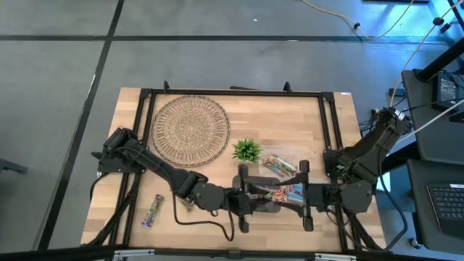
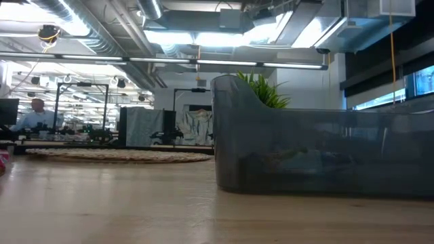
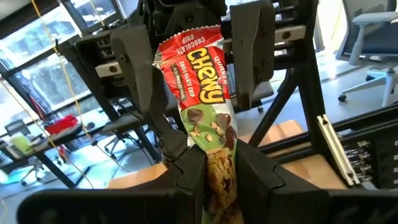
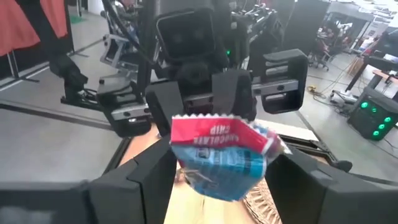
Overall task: Pick and place Granola Bars by type
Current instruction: Put the red granola bar into the bottom transparent bin
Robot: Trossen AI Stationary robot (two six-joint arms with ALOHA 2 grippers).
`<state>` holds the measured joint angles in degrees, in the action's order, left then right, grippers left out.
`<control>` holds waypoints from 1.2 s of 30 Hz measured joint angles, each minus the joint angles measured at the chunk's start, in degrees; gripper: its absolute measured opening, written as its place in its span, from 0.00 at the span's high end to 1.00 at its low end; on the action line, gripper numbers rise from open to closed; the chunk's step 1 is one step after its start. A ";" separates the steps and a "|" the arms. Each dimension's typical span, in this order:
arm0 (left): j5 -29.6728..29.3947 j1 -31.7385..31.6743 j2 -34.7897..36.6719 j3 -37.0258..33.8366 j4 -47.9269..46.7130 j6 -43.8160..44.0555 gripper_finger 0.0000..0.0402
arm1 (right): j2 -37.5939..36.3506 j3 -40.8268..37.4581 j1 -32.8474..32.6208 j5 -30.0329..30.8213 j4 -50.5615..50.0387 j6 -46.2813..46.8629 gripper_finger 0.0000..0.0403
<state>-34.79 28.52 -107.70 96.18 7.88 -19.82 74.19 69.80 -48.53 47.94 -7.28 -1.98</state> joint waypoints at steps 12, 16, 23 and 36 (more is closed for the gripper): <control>-0.11 -0.18 -0.04 0.00 2.23 -2.90 0.84 | 0.19 0.00 0.22 0.04 0.33 -1.14 0.44; -0.13 -0.18 -0.04 0.00 2.23 -2.90 0.84 | 0.85 0.00 0.66 -0.01 1.73 0.18 0.47; 0.02 -0.14 -0.09 0.00 2.21 -3.01 0.84 | 1.53 0.00 0.81 -3.87 4.82 -1.64 0.66; -0.15 -0.03 -0.11 0.00 2.18 -1.14 0.83 | 1.51 0.00 0.81 -3.82 4.72 -2.99 0.79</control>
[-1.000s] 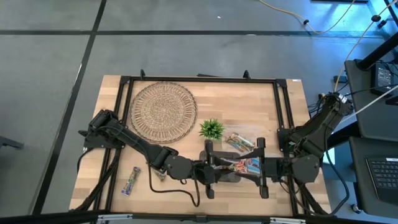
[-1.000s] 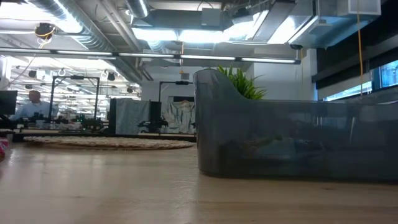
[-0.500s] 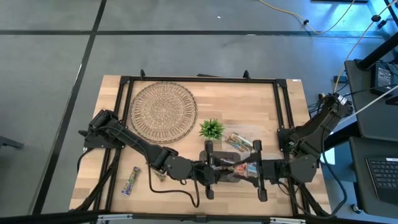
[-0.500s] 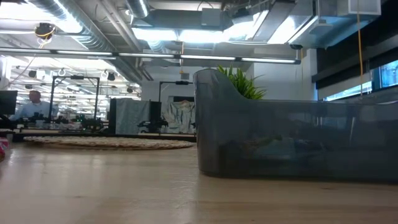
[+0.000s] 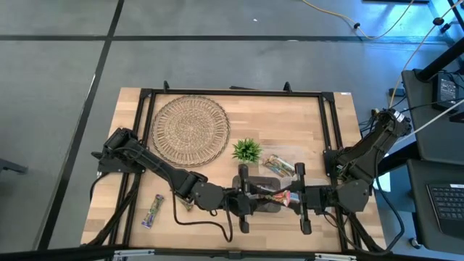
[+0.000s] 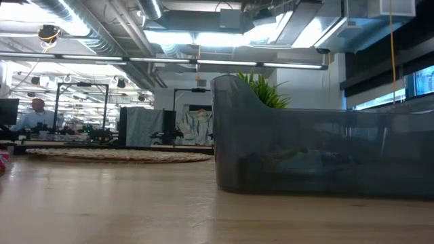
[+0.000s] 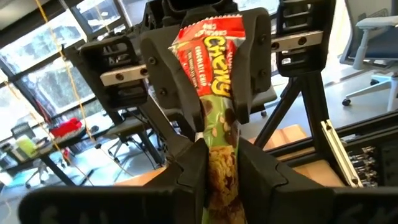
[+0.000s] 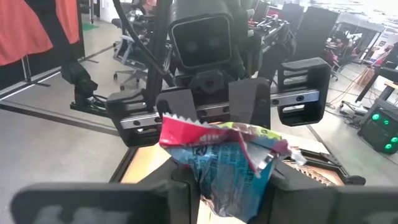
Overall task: Pick and place Granola Bars by type
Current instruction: Put the red granola bar into the bottom transparent bin
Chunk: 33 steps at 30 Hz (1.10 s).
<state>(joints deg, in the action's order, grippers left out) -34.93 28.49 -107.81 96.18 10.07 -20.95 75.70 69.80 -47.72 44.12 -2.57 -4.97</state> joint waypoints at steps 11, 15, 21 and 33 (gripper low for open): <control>-12.56 2.37 0.00 -0.02 -7.61 0.44 0.62 | -2.22 0.00 -1.07 1.69 -8.24 7.70 0.79; -20.37 4.12 0.00 -0.02 -13.03 3.19 0.57 | -4.13 0.09 -1.39 1.46 -18.22 18.96 0.79; -25.23 5.77 0.00 -0.02 -26.25 17.54 0.56 | -5.18 0.09 -1.31 -5.47 -42.71 45.76 0.79; -2.76 1.72 0.24 -0.36 -57.78 59.26 0.56 | 2.55 0.09 -1.25 -23.03 -64.94 71.03 0.79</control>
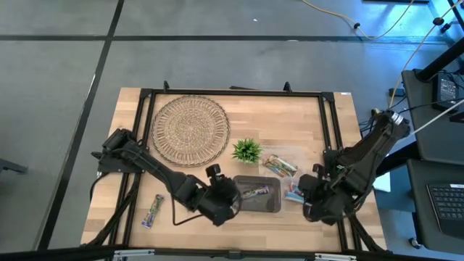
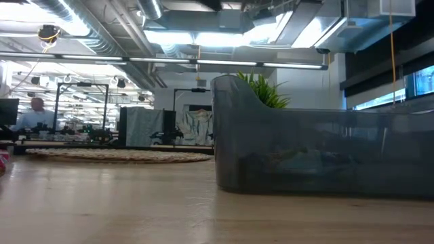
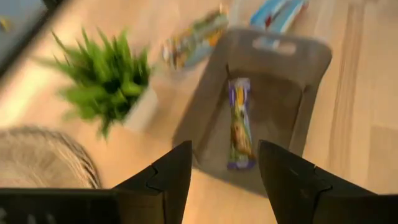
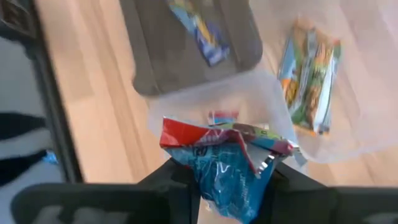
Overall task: Pick and place Granola Bars by type
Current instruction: Put the red granola bar into the bottom transparent bin
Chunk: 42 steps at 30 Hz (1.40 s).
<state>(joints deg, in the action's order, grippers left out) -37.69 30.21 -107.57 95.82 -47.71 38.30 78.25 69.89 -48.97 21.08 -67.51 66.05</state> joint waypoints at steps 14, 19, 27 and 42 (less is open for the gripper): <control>6.65 0.48 0.28 -0.89 -9.75 9.26 0.57 | 16.33 -0.05 4.27 -11.59 -4.39 1.00 0.79; 6.78 1.29 0.29 -0.89 -14.65 10.47 0.57 | 19.74 -0.07 5.77 -11.94 -4.41 -2.01 0.79; 6.93 1.74 0.28 -0.89 -15.14 7.93 0.57 | 20.79 -0.07 5.99 -13.13 -3.85 -1.78 0.79; 10.43 2.02 1.42 -0.89 -18.97 -7.36 0.58 | 20.79 -0.07 9.20 -19.36 -2.90 -2.02 0.59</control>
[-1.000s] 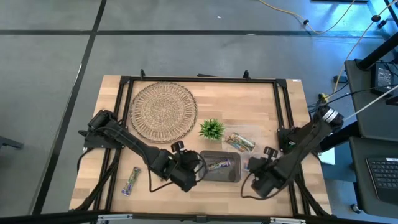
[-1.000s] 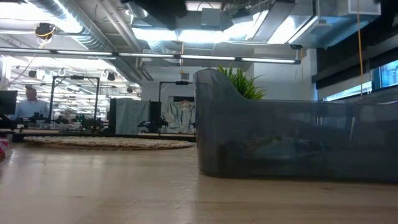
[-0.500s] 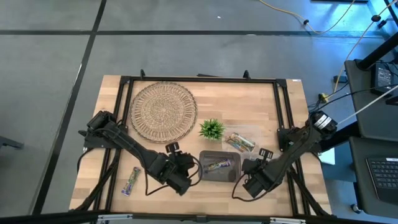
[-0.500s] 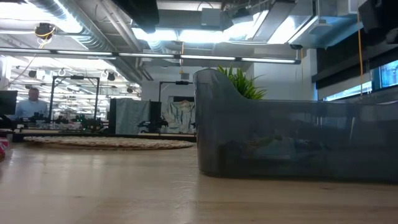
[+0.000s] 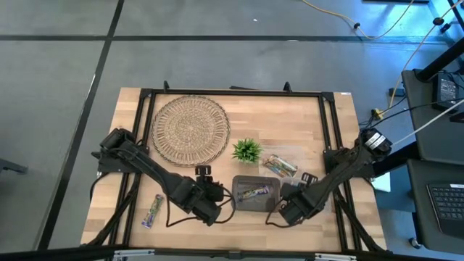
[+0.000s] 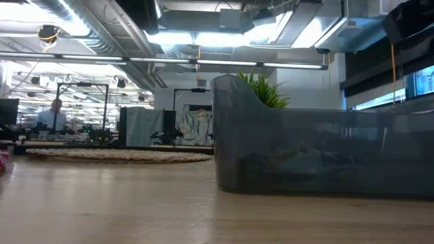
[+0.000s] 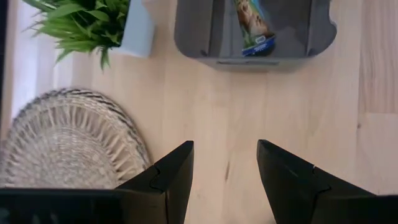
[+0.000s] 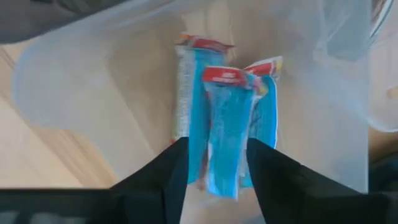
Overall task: Pick and place Granola Bars by type
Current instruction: Put the red granola bar into the bottom transparent bin
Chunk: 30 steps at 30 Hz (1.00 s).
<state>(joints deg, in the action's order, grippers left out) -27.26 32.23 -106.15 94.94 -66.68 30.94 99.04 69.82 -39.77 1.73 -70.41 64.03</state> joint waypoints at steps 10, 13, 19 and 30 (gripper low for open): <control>-1.10 0.94 16.64 -19.90 9.81 3.21 0.58 | -3.65 0.00 0.73 -0.41 -0.21 -0.15 0.55; 1.31 1.22 23.66 -29.08 17.27 3.31 0.58 | -6.31 0.01 1.00 0.21 0.14 -0.05 0.56; 3.28 1.60 33.25 -43.82 33.03 3.67 0.58 | -13.66 0.02 1.14 8.08 2.82 1.06 0.56; 8.23 1.31 33.99 -48.94 35.71 0.08 0.54 | -19.41 0.02 1.14 22.41 4.46 3.22 0.56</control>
<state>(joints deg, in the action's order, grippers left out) -19.03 33.54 -72.16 46.00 -30.97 31.03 79.63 69.84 -38.63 24.14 -65.95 67.25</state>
